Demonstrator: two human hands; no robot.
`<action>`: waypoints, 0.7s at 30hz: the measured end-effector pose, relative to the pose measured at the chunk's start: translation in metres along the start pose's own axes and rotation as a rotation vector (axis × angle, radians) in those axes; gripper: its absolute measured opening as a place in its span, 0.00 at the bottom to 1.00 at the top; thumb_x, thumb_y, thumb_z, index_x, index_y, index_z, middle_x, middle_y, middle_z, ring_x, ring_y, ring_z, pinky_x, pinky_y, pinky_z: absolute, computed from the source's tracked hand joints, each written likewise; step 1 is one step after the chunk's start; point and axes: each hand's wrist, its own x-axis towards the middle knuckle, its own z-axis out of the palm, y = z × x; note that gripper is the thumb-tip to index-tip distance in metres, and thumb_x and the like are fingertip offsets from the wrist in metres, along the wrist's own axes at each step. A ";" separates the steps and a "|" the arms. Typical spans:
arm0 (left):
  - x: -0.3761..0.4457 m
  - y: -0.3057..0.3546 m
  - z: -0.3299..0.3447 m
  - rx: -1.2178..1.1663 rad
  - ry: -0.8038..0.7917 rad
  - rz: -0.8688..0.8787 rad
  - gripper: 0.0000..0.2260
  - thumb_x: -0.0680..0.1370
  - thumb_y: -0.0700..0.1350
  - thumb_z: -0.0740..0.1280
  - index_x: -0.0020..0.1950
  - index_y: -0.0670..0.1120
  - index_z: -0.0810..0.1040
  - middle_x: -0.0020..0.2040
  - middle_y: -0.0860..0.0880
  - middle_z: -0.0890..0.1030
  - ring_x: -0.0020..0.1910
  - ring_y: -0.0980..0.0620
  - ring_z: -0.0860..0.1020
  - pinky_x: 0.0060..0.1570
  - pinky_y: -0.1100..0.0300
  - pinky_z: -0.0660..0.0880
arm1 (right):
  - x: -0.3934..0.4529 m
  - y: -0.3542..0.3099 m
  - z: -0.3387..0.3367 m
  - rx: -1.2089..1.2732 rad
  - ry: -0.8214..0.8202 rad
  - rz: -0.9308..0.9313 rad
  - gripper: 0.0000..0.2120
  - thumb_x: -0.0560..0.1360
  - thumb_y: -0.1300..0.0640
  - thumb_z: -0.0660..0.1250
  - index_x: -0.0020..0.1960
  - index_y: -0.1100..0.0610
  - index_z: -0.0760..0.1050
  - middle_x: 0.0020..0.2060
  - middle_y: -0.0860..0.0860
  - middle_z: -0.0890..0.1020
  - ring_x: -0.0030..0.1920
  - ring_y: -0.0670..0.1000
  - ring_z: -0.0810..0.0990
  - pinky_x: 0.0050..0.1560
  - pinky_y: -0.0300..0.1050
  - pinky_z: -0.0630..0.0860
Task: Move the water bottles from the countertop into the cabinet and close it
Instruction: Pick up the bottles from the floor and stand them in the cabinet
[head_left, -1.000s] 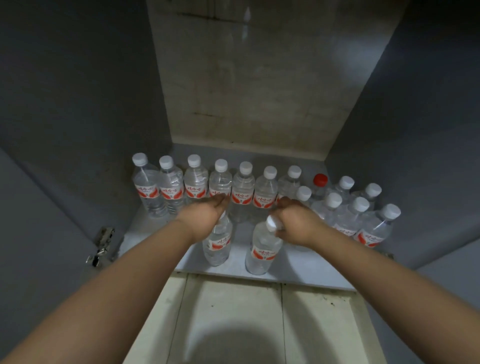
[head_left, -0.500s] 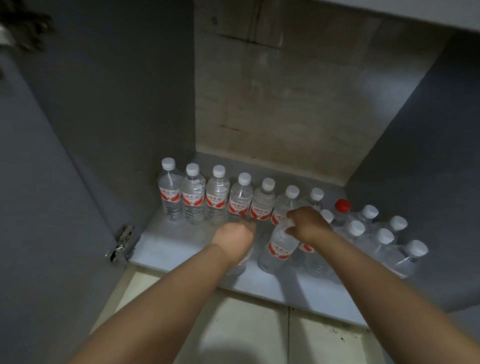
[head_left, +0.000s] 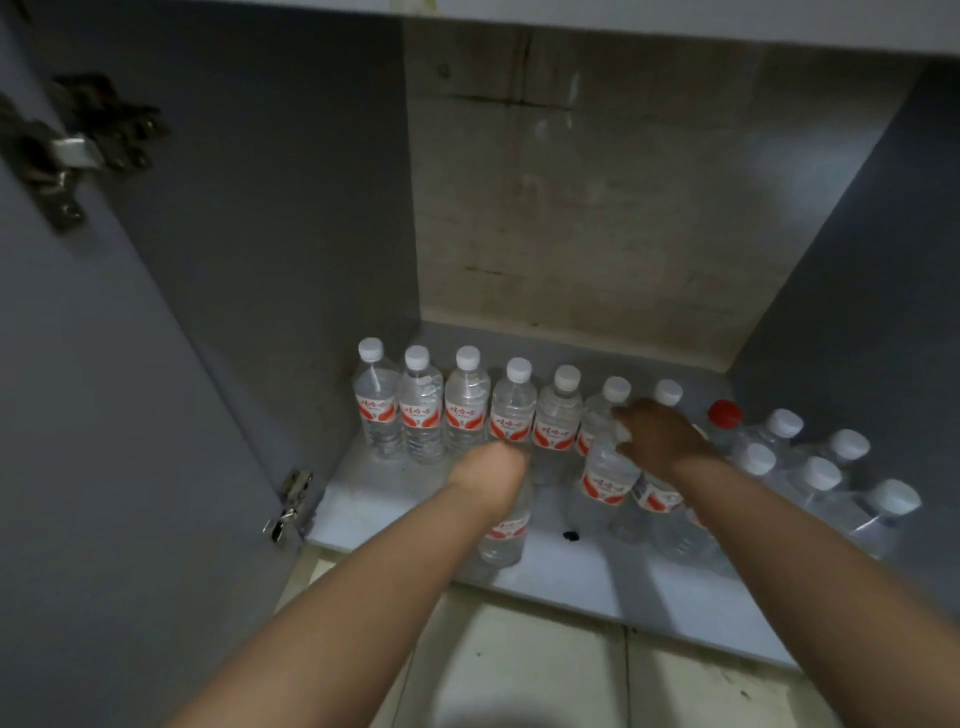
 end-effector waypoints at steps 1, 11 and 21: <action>0.003 -0.001 -0.002 -0.010 0.001 -0.005 0.14 0.80 0.38 0.60 0.66 0.39 0.72 0.64 0.38 0.75 0.63 0.39 0.75 0.60 0.51 0.73 | -0.001 0.002 0.000 -0.004 0.025 0.005 0.23 0.79 0.58 0.61 0.72 0.59 0.61 0.68 0.60 0.68 0.67 0.58 0.70 0.68 0.49 0.68; 0.041 0.016 -0.024 -0.094 0.035 0.051 0.16 0.79 0.40 0.62 0.66 0.41 0.70 0.65 0.40 0.73 0.63 0.42 0.74 0.61 0.55 0.72 | 0.010 0.009 0.003 0.182 0.088 -0.024 0.19 0.79 0.59 0.62 0.67 0.64 0.67 0.66 0.61 0.73 0.66 0.59 0.72 0.65 0.46 0.68; 0.085 0.029 -0.019 -0.186 0.124 0.097 0.14 0.78 0.39 0.63 0.62 0.38 0.74 0.64 0.39 0.77 0.64 0.43 0.74 0.62 0.57 0.71 | 0.017 0.018 0.015 0.232 0.156 -0.047 0.16 0.79 0.59 0.61 0.65 0.63 0.70 0.64 0.60 0.75 0.65 0.58 0.73 0.64 0.47 0.69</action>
